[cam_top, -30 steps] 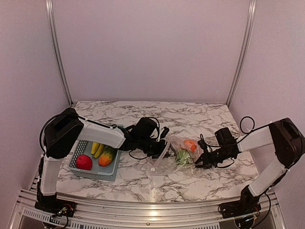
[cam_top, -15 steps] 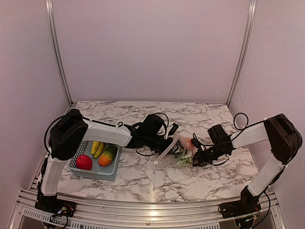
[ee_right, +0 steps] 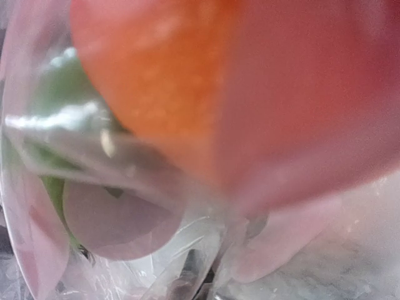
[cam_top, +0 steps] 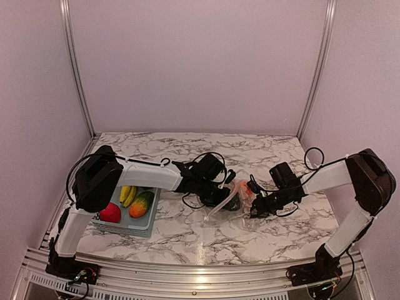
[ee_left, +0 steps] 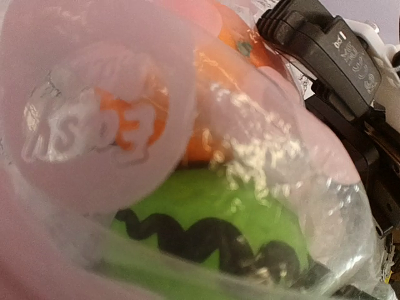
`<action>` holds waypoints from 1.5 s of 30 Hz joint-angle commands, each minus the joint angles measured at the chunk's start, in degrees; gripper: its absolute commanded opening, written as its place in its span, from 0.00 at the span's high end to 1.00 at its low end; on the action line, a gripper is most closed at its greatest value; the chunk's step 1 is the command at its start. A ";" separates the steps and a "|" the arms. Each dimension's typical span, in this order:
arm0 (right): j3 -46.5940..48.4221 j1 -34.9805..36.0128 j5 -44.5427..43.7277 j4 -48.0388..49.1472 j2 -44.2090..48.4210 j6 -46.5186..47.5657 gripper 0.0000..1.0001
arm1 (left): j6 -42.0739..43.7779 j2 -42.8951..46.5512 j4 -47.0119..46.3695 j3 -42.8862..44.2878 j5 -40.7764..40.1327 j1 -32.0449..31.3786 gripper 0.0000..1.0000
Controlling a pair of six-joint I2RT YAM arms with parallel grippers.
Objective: Open the zip-top bag and remove the fake food
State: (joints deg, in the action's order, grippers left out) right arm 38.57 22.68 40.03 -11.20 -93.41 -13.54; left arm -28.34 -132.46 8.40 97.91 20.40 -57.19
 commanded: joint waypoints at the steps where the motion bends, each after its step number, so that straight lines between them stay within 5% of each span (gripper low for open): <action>1: 0.34 0.64 0.58 0.73 1.71 -1.24 1.00 | 2.74 -1.63 9.49 0.23 -5.03 -0.15 0.11; 6: -2.17 -0.25 -1.48 0.31 3.45 -2.15 1.00 | -1.19 6.89 -2.20 -10.81 -2.04 1.80 0.25; 16: -6.95 -4.05 -3.89 -0.81 6.25 -1.52 1.00 | -4.75 16.62 -11.60 -23.17 0.16 4.93 0.19; 23: -6.84 -4.75 -4.63 -1.42 6.85 -1.96 1.00 | -4.48 22.73 -12.25 -27.45 -0.83 5.25 0.25; 45: -7.62 -7.12 -2.08 0.03 8.45 -2.79 1.00 | -6.57 57.63 11.22 -45.41 -12.72 15.73 0.23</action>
State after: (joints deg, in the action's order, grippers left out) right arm 31.24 16.14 38.04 -11.14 -86.26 -16.05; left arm -32.84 -82.21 11.22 55.44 13.34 -44.66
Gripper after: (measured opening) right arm 0.005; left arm 0.793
